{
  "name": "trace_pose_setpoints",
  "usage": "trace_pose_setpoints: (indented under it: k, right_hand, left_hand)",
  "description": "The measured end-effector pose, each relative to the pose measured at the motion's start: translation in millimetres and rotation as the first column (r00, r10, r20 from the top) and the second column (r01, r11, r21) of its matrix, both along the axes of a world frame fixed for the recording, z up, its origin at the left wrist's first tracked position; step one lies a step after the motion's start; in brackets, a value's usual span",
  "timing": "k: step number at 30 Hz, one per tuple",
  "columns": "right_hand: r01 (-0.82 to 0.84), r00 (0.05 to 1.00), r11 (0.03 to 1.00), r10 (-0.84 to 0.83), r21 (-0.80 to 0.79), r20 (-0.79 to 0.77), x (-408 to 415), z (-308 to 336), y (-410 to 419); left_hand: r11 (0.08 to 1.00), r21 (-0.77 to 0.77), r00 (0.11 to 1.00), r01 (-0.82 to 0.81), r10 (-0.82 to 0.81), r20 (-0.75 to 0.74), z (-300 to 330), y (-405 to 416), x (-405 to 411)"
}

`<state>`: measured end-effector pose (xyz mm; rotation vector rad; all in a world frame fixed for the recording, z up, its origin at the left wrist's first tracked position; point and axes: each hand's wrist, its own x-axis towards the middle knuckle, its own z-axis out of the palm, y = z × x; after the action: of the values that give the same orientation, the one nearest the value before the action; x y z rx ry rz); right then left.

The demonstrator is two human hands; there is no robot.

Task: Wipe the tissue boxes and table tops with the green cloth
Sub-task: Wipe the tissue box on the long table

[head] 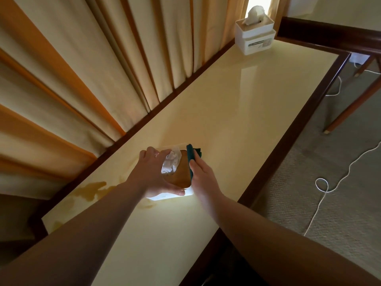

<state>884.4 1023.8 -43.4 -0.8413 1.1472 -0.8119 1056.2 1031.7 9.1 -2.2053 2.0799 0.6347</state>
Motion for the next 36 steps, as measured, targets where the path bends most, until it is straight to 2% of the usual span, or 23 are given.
trace_pose_setpoints:
  k: [7, 12, 19, 23, 26, 33, 36]
  right_hand:
    - [-0.024, 0.996, 0.997, 0.030, 0.071, -0.081, 3, -6, -32]
    - [-0.030, 0.999, 0.990, 0.031, 0.136, -0.010, -7, -19, -7]
    - [-0.065, 0.998, 0.998, 0.065, 0.022, -0.005, -12, -25, 32]
    - [-0.011, 1.000, 1.000, 0.011, 0.012, -0.017, -1, -8, 8]
    - [-0.059, 0.997, 0.998, 0.058, -0.034, -0.049, 1, 1, -16]
    - [-0.083, 0.991, 0.996, 0.085, 0.024, -0.106, 2, -17, -20]
    - [-0.050, 0.998, 0.998, 0.052, 0.045, -0.047, -2, -25, -2]
  left_hand:
    - [1.000, -0.011, 1.000, 0.004, -0.004, 0.001, 0, 0, 1]
    - [1.000, -0.030, 1.000, 0.008, -0.008, -0.004, -2, 2, 2]
    - [1.000, -0.015, 1.000, 0.005, -0.005, 0.001, -1, 1, 1]
    - [1.000, -0.016, 1.000, 0.010, -0.010, 0.011, -3, 1, 1]
    - [1.000, -0.008, 1.000, -0.005, 0.005, -0.008, -3, 0, 1]
    - [1.000, -0.015, 1.000, 0.005, -0.005, 0.017, -4, -1, 2]
    - [1.000, -0.027, 1.000, 0.010, -0.010, 0.026, -6, -1, 3]
